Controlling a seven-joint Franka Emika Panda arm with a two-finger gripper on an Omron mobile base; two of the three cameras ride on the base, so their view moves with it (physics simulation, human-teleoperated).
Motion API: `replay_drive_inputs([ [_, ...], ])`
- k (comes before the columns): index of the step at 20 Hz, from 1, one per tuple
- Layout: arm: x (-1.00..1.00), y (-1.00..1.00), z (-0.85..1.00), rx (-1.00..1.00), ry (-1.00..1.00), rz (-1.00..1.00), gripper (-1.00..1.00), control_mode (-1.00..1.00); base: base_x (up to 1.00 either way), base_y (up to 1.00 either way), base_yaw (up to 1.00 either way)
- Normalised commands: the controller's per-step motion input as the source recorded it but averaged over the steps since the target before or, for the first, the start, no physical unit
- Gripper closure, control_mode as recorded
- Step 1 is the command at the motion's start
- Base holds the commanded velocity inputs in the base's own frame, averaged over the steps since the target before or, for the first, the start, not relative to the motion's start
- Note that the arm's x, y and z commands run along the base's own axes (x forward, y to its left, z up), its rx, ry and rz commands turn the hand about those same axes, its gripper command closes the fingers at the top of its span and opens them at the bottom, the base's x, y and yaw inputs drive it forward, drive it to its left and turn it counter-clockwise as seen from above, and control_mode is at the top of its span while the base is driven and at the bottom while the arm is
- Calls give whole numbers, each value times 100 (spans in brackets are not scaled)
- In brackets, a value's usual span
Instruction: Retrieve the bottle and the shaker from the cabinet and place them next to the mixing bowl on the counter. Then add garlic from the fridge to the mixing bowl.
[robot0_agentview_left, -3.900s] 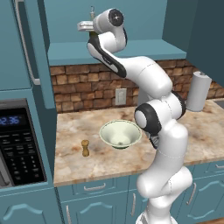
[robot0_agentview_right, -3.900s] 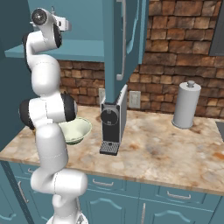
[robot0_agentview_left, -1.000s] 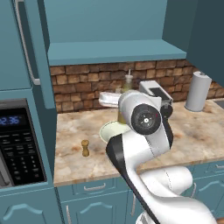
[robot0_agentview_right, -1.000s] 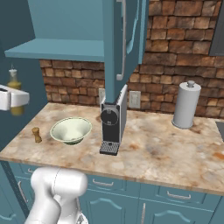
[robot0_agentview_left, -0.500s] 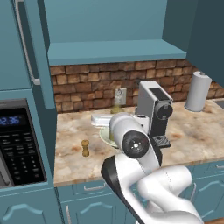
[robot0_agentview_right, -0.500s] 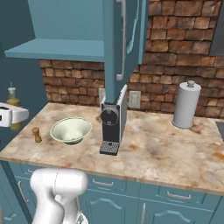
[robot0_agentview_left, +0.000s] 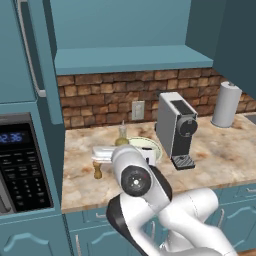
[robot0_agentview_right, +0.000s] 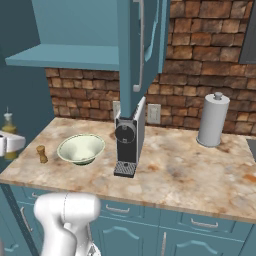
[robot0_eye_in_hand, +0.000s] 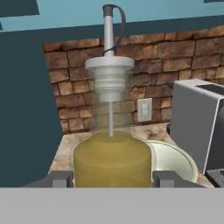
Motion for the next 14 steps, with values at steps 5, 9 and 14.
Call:
replay_drive_inputs([
  [5, 0, 21, -51, 0, 0, 0, 100, -100, 0, 0, 0],
  [9, 2, 6, -49, 0, -1, 0, 100, -100, 0, 0, 0],
  [14, 19, 3, -48, 0, -6, 0, 100, -100, 0, 0, 0],
])
